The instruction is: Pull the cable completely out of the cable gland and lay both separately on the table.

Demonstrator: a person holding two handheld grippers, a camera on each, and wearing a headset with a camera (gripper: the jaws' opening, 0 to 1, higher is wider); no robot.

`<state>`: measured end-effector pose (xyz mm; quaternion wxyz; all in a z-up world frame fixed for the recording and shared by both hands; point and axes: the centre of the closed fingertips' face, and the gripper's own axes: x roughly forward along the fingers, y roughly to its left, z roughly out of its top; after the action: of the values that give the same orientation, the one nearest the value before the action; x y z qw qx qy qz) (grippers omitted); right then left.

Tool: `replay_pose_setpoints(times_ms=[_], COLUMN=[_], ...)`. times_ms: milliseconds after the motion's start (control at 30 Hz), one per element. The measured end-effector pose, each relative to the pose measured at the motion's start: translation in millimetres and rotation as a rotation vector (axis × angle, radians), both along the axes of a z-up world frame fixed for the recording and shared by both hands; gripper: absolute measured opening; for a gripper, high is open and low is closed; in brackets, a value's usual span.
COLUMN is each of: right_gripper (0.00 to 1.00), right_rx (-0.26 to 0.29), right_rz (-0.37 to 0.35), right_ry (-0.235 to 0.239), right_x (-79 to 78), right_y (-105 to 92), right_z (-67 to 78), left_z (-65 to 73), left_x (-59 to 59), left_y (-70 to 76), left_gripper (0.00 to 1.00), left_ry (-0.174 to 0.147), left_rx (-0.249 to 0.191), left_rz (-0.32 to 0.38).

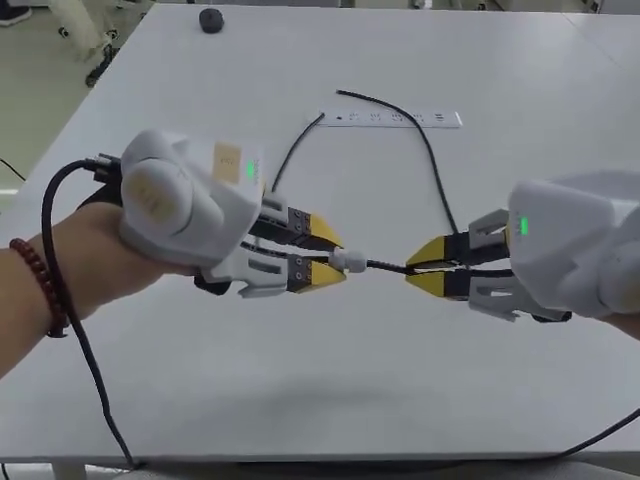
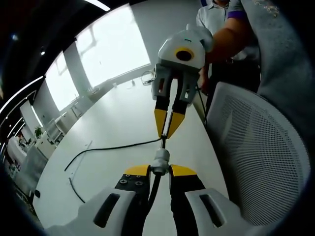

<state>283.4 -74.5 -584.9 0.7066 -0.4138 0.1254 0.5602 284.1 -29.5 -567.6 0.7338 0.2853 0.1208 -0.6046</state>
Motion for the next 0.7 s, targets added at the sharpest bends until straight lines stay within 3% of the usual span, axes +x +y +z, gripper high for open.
replay_pose_setpoints(times_ms=[700], right_gripper=[0.0], right_rx=[-0.043], right_rz=[-0.047], right_ry=[0.043], right_x=[2.8], right_y=[-23.0], right_z=[-20.3], left_z=[-4.6], left_x=[-0.7], left_y=[3.1], left_gripper=[0.15], left_ry=[0.006], left_rx=[0.012], left_rz=[0.005])
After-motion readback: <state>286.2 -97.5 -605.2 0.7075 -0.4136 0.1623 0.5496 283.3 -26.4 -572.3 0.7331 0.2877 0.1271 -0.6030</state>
